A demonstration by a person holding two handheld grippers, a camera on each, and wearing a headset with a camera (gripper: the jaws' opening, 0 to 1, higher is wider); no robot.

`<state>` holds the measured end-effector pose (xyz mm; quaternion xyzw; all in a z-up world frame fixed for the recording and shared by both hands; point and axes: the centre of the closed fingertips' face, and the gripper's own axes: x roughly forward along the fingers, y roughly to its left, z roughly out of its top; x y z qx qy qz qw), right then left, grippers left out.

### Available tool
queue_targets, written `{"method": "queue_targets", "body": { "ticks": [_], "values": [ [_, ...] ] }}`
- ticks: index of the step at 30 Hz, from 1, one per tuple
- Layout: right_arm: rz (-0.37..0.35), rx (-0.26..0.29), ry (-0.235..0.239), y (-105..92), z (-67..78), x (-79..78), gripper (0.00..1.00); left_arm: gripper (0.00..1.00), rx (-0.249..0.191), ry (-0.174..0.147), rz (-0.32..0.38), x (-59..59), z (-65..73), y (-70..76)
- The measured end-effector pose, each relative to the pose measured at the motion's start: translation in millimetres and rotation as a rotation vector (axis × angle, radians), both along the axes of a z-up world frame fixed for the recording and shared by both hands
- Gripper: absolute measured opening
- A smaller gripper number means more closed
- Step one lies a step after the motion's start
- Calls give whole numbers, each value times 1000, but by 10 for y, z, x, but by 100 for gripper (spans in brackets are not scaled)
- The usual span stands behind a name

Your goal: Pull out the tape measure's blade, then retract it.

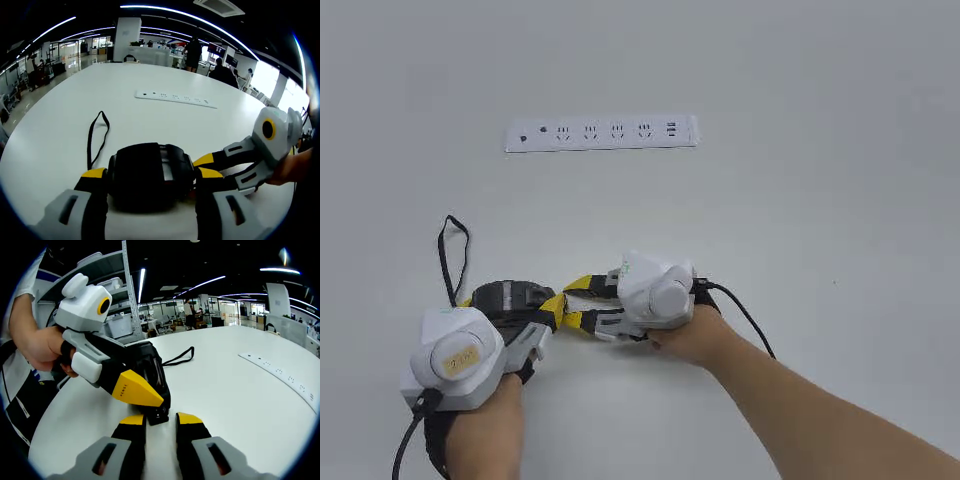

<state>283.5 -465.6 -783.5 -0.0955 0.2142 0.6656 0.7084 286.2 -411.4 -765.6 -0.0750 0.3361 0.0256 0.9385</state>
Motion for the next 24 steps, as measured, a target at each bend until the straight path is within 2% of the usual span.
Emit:
{"method": "queue_targets", "body": {
  "ticks": [5, 11, 24],
  "values": [
    [-7, 9, -6, 3, 3, 9, 33, 75, -1, -22, -7, 29, 35, -14],
    [-13, 20, 3, 48, 7, 22, 41, 81, 7, -26, -3, 34, 20, 20],
    [-13, 17, 5, 37, 11, 18, 38, 80, 19, -42, -12, 65, 52, 34]
  ]
}}
